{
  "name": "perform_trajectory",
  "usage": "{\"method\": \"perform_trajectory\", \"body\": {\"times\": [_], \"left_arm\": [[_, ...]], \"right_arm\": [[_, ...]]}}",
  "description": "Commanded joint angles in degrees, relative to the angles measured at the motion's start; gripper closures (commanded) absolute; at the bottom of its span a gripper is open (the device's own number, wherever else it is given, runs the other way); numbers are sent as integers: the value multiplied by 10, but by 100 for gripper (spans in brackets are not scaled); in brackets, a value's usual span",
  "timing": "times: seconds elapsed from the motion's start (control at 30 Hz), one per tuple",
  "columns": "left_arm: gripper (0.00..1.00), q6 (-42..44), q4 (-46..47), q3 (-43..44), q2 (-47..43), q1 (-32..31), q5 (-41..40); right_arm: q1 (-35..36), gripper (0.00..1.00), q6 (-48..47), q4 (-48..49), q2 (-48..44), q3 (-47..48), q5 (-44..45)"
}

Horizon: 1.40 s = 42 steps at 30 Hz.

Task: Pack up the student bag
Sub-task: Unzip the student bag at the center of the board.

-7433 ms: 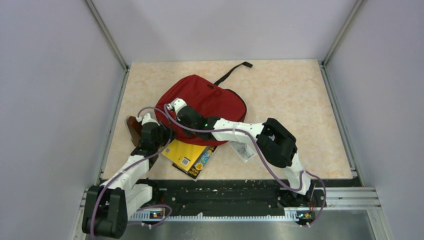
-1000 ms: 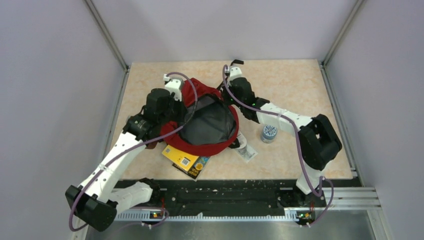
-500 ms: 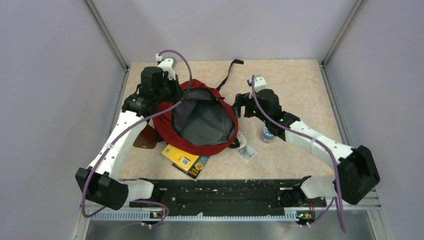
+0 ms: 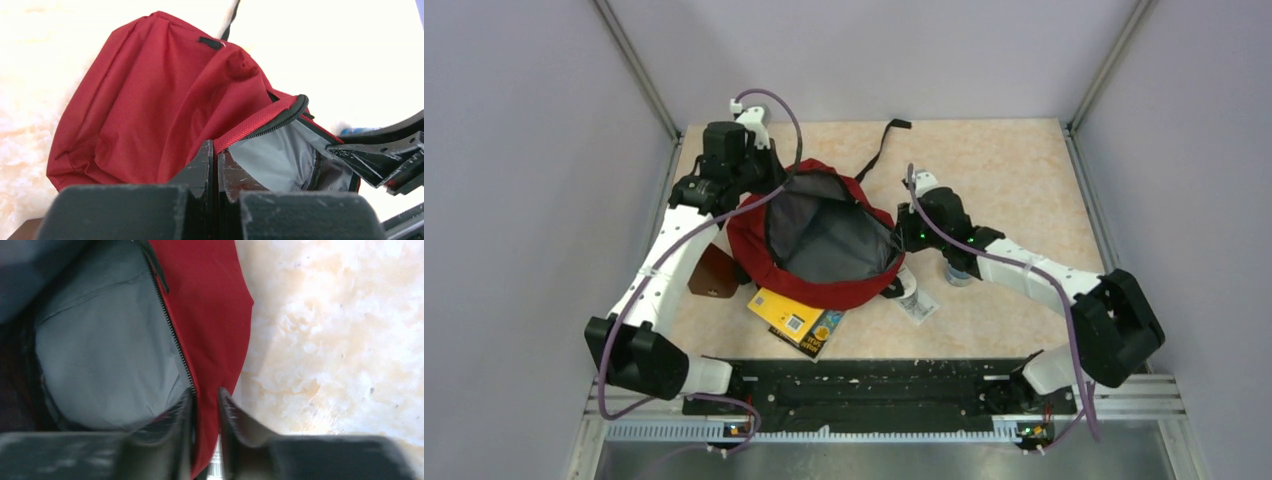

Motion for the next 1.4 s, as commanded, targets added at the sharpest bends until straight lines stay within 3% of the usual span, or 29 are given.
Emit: {"method": "perform_trajectory", "body": {"times": [0.0, 0.03, 0.2, 0.33, 0.7, 0.83, 0.87, 0.93, 0.97, 1.03, 1.07, 1.27, 1.37], "left_arm": [[100, -11, 40, 56, 35, 47, 8], [100, -14, 43, 65, 45, 61, 6], [100, -54, 77, 89, 98, 157, 43], [100, -59, 93, 100, 133, 198, 40], [100, 0, 122, 83, 190, 215, -28], [99, 4, 126, 83, 207, 214, 34], [92, 0, 126, 86, 207, 213, 52], [63, -1, 123, 90, 198, 209, 63], [48, 0, 122, 90, 189, 206, 58], [17, 10, 119, 85, 154, 195, 39], [10, 17, 117, 80, 136, 187, 26], [3, 63, 93, 27, 3, 78, -109], [3, 20, 77, -28, -62, 27, -110]], "right_arm": [[4, 95, -7, -16, 32, 66, 82], [4, 100, -11, -23, 37, 77, 110], [-21, 100, -36, -46, 61, 124, 172], [-54, 100, -52, -40, 88, 149, 189], [-106, 100, -72, -6, 197, 228, 187], [-107, 100, -74, -34, 207, 261, 166], [-107, 92, -74, -38, 201, 263, 154], [-106, 51, -75, -46, 182, 263, 128], [-106, 35, -75, -53, 166, 260, 117], [-107, 23, -68, -69, 134, 247, 100], [-106, 20, -64, -73, 113, 237, 93], [-106, 15, 11, -57, -46, 108, 12], [-103, 14, 72, -14, -123, 22, -38]]}}
